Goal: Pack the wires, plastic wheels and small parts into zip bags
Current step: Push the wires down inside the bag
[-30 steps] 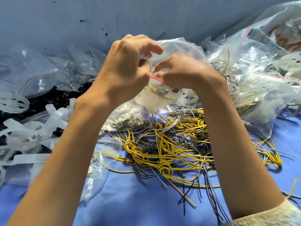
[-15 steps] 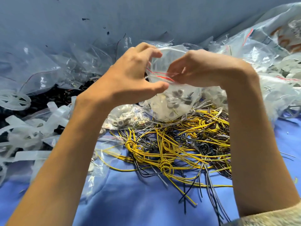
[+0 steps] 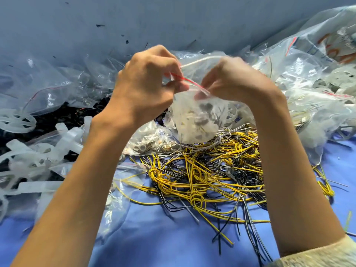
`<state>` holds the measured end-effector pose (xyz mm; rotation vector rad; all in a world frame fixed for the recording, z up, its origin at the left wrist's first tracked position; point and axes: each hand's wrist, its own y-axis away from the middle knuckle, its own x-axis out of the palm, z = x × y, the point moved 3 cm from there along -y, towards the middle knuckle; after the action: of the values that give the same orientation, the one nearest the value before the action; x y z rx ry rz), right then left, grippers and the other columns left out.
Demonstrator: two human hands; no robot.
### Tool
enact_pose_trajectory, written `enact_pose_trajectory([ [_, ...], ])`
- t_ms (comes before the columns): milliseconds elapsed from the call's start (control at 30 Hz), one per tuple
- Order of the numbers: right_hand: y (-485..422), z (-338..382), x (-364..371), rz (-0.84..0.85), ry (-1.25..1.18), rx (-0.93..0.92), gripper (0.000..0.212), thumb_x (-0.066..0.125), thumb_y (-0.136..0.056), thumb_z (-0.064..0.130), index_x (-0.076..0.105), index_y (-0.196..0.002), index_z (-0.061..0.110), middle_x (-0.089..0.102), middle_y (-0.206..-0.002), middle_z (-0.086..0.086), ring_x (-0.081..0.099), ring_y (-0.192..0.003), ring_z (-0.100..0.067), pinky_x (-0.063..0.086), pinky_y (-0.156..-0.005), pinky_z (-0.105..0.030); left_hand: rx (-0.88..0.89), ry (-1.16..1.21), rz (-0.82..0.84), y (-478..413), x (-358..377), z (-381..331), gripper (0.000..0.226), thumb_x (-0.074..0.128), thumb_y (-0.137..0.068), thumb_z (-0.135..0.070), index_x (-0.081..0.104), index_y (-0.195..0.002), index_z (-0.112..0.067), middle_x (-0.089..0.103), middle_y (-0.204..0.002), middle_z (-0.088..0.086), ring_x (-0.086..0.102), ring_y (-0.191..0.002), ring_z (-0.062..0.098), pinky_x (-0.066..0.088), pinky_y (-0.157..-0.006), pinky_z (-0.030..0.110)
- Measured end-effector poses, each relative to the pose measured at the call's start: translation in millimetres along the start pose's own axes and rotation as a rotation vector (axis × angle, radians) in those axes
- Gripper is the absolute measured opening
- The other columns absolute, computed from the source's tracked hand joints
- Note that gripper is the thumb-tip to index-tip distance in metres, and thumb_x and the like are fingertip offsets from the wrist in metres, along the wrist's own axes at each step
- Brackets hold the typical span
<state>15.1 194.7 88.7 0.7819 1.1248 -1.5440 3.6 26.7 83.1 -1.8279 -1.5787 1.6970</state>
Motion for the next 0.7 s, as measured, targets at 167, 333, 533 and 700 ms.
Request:
enact_pose_trajectory([
  [167, 7.7, -1.7, 2.9, 0.197, 0.012, -0.098, 0.019, 0.069, -0.080, 0.045, 0.072, -0.080, 0.027, 0.064, -0.069, 0.010, 0.055, -0.063, -0.013, 0.039, -0.054, -0.025, -0.042, -0.017, -0.028, -0.4, -0.5, 2.2, 0.025, 0.078, -0.075, -0.037, 0.073, -0.086, -0.015, 0.067, -0.090, 0.001, 0.062, -0.080, 0.023, 0.052, -0.074, 0.041],
  [333, 6.8, -3.1, -9.7, -0.090, -0.104, -0.241, 0.040, 0.058, -0.089, 0.045, 0.074, -0.086, 0.009, 0.060, -0.061, 0.001, 0.046, -0.050, -0.015, 0.037, -0.046, -0.024, -0.146, -0.079, -0.118, 0.6, -5.7, 12.5, 0.029, 0.076, -0.074, -0.044, 0.072, -0.087, -0.019, 0.060, -0.080, -0.005, 0.057, -0.075, 0.020, 0.050, -0.071, 0.035],
  [533, 9.2, 11.9, -9.0, -0.243, -0.190, -0.358, 0.035, 0.069, -0.081, 0.042, 0.076, -0.088, 0.009, 0.069, -0.107, 0.002, 0.063, -0.093, -0.006, 0.045, -0.085, -0.016, -0.226, -0.120, -0.271, -1.2, -17.5, 24.0, 0.031, 0.072, -0.077, -0.048, 0.072, -0.092, -0.021, 0.056, -0.075, -0.006, 0.050, -0.069, 0.014, 0.036, -0.063, 0.024],
  [700, 3.9, -1.5, -4.2, -0.052, -0.010, -0.231, 0.033, 0.072, -0.078, 0.044, 0.075, -0.091, 0.013, 0.071, -0.098, -0.008, 0.064, -0.093, -0.024, 0.053, -0.080, -0.034, -0.223, -0.105, -0.250, 1.5, -12.5, 23.6, 0.030, 0.073, -0.076, -0.047, 0.071, -0.089, -0.021, 0.053, -0.074, -0.007, 0.046, -0.068, 0.013, 0.033, -0.063, 0.023],
])
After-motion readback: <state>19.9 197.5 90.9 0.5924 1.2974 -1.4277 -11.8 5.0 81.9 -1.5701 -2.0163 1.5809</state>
